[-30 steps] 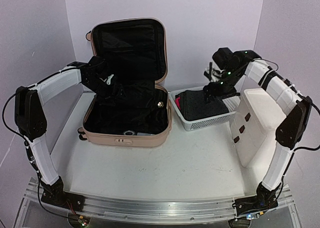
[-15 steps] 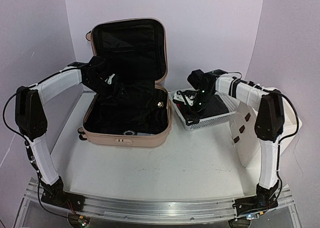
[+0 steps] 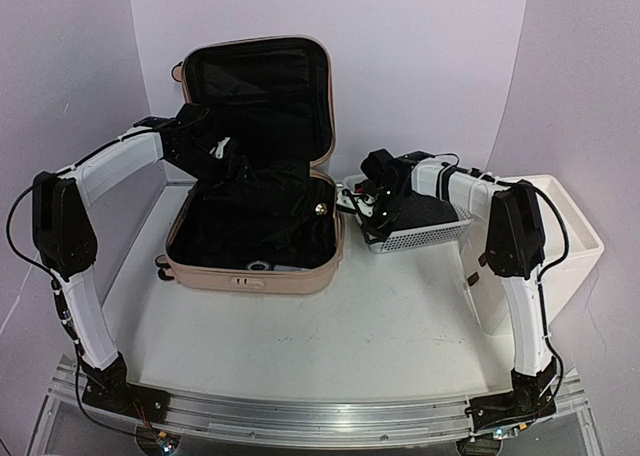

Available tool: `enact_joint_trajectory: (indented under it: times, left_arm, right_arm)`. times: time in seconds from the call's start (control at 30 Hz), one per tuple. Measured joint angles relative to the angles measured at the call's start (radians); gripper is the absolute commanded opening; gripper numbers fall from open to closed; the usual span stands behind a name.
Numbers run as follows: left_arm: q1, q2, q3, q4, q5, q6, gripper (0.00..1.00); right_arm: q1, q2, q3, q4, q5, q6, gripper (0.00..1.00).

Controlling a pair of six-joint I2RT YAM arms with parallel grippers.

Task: Open, take out, and arrange the luggage

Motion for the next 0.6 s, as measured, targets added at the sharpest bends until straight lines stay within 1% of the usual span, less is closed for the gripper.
enact_joint_trajectory:
  times: [0.07, 0.3, 0.43, 0.6]
  left_arm:
    - [0.0, 0.009, 0.005, -0.002, 0.0, 0.0, 0.78]
    - [0.0, 0.036, 0.011, -0.002, 0.0, -0.002, 0.78]
    - [0.0, 0.037, 0.011, -0.001, 0.0, -0.005, 0.78]
    - [0.0, 0.037, 0.011, -0.001, 0.0, -0.008, 0.78]
  right_arm:
    - [-0.016, 0.011, 0.017, 0.014, -0.002, 0.025, 0.25]
    - [-0.121, 0.051, 0.07, 0.052, -0.023, 0.051, 0.24]
    - [-0.171, 0.086, 0.122, 0.068, -0.013, 0.088, 0.2]
    - [-0.202, 0.092, 0.135, 0.073, 0.026, 0.126, 0.16]
